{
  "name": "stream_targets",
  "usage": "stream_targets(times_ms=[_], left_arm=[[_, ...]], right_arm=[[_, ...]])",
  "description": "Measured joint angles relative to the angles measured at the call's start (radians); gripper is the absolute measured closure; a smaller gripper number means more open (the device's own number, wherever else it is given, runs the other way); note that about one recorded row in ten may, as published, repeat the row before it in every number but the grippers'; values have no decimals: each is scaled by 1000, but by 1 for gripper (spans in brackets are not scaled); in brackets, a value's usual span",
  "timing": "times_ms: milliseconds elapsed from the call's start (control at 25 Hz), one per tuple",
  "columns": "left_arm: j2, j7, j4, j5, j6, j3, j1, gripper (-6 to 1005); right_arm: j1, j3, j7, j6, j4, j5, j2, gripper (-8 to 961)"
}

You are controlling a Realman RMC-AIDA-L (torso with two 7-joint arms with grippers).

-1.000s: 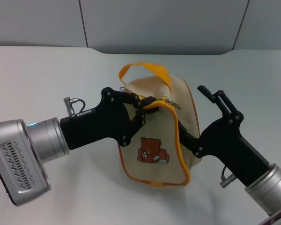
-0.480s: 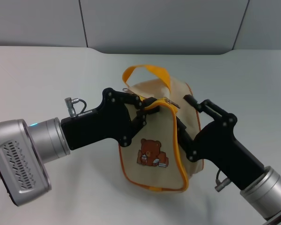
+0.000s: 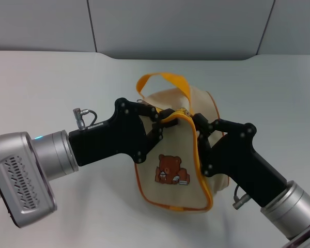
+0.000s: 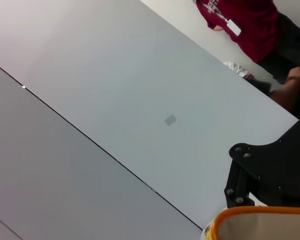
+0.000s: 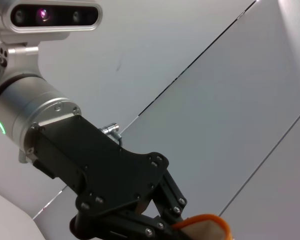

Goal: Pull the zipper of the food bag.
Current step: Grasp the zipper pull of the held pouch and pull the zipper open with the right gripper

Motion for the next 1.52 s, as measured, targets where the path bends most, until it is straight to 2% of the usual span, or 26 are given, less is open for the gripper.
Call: stream_targets(times_ms=[280,600,840,880,920,1080,1280,1520], left_arm=[[0,0,0,1,1,1,-1,930],[0,0,0,1,3,1,0,930],[0,0,0,-4,3,-4,0,930],[0,0,0,-4,3,-6,0,930],[0,0,0,-4,3,-6,0,929],[0,-9,0,-7,0,-6,0,929],[0,-16,-5,-7,-8,-6,1,929],[0,-116,-35,-22,-5,-11,7,929]], right_arm=[[0,3,-3,2,-1,7,0,949],[-38,10,-14,17,-4,9,0,940],[-154,31,-11,12,-20,11,0,924],[-193,34,-3,26,-39,12,0,921],[-193,34,-3,26,-39,12,0,919],[-268,58,6,55,-78,14,0,908],[-287,89,35,66,-105,14,0,895],[-305,113,161,-56,-110,15,-7,878]])
